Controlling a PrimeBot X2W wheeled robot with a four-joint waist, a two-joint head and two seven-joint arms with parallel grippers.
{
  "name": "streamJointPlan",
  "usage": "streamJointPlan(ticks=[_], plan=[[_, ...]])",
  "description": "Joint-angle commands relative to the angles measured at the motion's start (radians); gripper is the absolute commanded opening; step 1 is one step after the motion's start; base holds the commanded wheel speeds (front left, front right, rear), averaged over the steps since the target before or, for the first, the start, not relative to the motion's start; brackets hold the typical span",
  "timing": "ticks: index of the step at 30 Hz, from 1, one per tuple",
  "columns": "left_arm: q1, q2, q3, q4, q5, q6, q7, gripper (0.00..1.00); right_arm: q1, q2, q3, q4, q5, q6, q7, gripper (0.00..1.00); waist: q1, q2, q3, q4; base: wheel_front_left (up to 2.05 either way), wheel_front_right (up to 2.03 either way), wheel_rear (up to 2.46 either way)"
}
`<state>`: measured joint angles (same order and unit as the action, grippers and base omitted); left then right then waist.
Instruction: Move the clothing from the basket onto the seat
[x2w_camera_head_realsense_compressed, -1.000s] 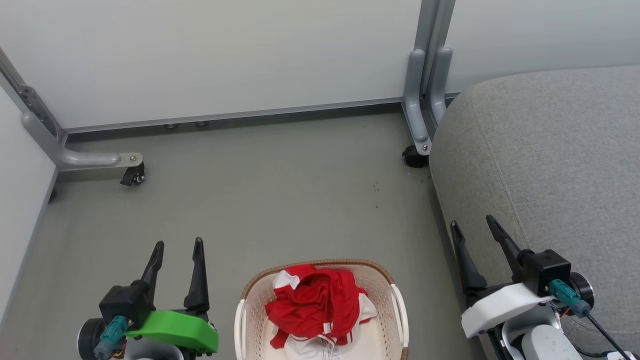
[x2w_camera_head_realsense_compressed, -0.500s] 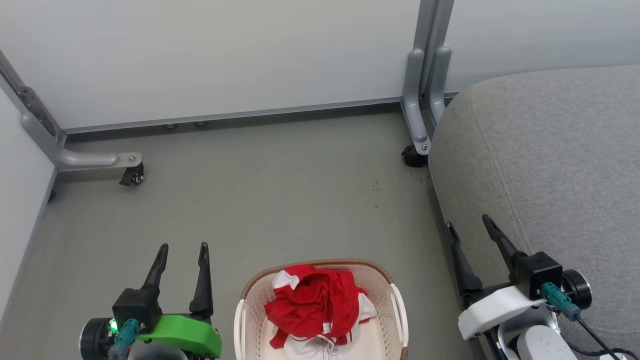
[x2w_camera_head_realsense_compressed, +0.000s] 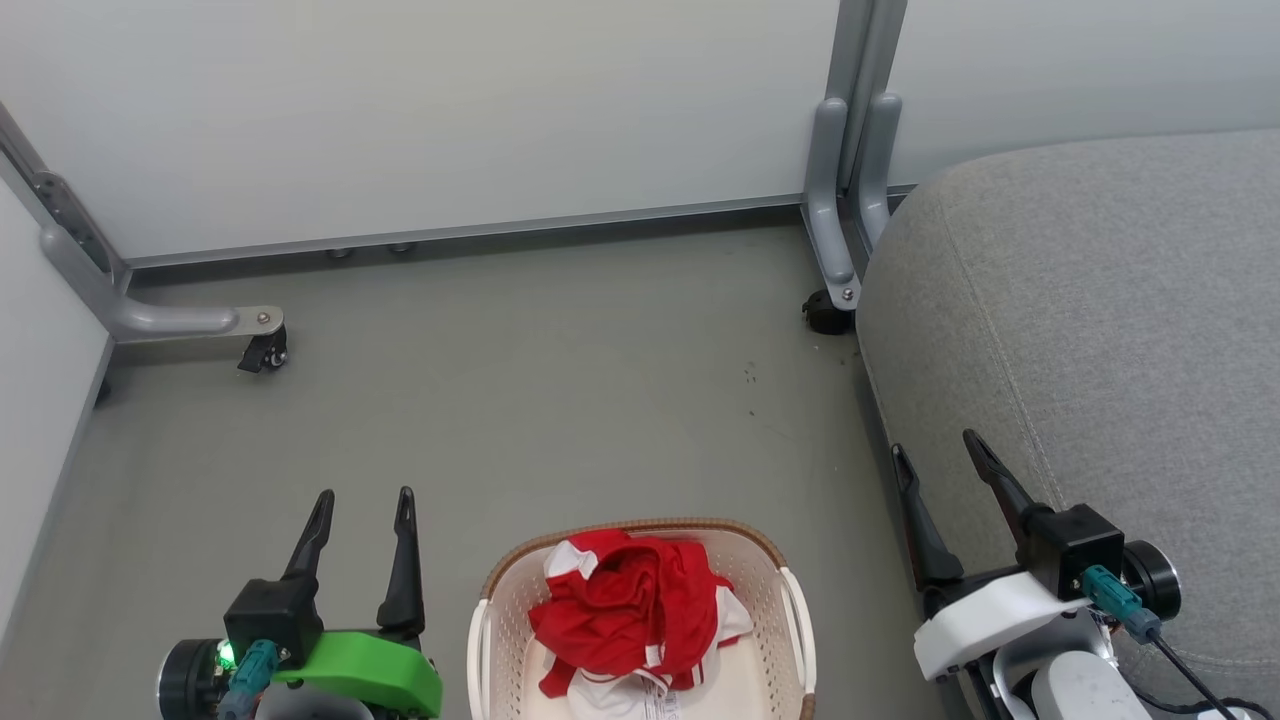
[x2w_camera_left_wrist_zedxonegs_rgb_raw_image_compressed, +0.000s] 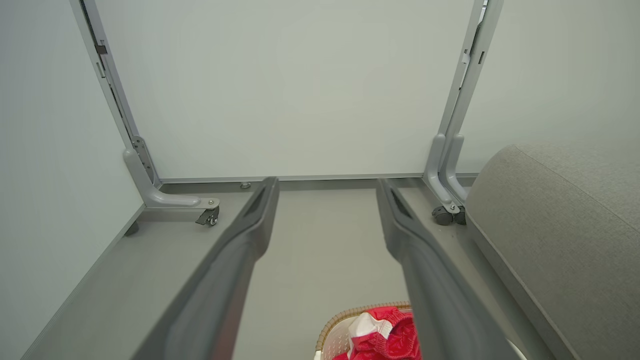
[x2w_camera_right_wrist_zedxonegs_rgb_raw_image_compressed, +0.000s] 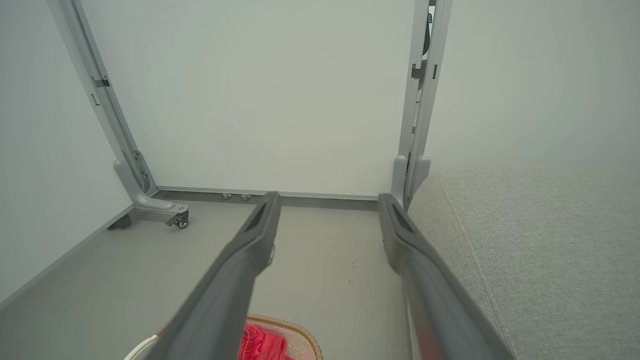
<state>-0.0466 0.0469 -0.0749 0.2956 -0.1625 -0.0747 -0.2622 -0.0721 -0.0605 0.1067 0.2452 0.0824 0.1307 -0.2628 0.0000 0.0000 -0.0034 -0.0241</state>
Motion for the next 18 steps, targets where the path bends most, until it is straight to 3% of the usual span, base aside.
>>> streamJointPlan(ticks=[1, 9, 18], plan=[[0.014, 0.006, 0.001, -0.001, 0.006, 0.006, -0.004, 1.00, -0.004, 0.001, -0.003, 0.000, 0.004, 0.000, -0.003, 1.00, 0.0000, 0.0000, 0.001, 0.000, 0.00, 0.00, 0.00], [-0.022, 0.006, -0.043, 0.032, -0.006, -0.006, -0.004, 1.00, -0.020, 0.002, 0.001, -0.009, 0.004, 0.000, -0.003, 1.00, 0.0000, 0.0000, 0.025, -0.014, 0.00, 0.00, 0.00], [-0.176, 0.006, -0.229, 0.203, -0.047, 0.002, -0.003, 1.00, -0.084, -0.001, 0.025, -0.052, 0.005, 0.000, -0.003, 1.00, 0.0000, 0.0000, 0.152, -0.051, 0.00, 0.00, 0.00]])
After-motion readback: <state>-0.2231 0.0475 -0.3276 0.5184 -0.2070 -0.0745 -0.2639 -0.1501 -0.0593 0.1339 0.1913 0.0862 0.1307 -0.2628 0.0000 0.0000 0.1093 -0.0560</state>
